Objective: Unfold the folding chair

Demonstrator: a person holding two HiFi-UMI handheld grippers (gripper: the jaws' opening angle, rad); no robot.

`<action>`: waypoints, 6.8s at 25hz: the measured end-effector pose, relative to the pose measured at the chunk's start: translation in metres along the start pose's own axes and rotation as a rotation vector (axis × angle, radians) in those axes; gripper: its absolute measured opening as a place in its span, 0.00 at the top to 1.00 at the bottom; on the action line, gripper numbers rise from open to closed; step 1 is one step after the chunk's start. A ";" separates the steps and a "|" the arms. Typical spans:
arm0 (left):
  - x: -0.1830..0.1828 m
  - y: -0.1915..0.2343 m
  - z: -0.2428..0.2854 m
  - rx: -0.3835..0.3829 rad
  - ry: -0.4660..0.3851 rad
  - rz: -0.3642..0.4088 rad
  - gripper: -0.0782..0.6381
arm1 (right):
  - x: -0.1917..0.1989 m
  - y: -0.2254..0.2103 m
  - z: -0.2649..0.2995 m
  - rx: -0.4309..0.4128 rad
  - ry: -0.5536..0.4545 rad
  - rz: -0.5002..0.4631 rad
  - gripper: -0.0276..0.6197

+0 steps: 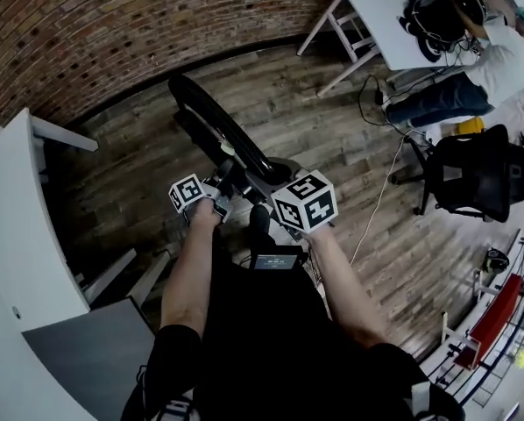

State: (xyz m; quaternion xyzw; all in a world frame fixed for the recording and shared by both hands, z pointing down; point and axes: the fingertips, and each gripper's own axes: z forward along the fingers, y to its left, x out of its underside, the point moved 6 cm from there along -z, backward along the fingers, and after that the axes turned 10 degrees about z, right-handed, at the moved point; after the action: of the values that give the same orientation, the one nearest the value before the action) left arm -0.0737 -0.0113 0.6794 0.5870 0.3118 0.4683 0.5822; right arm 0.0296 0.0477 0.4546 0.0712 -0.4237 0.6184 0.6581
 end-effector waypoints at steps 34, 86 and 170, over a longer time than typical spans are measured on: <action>0.070 -0.036 0.080 -0.016 -0.003 0.133 0.72 | 0.028 -0.084 -0.078 0.065 -0.160 0.237 0.76; 0.092 0.025 -0.027 -0.461 -0.009 0.303 0.58 | 0.058 -0.238 -0.105 -0.029 -0.261 0.420 0.82; 0.186 -0.038 0.105 -0.122 0.146 0.370 0.45 | 0.172 -0.255 -0.002 -0.255 -0.332 0.726 0.81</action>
State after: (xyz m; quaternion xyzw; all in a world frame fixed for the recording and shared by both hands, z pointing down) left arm 0.0967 0.1217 0.6896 0.5624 0.2108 0.6266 0.4966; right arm 0.2325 0.1208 0.6740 -0.0661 -0.5946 0.7330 0.3237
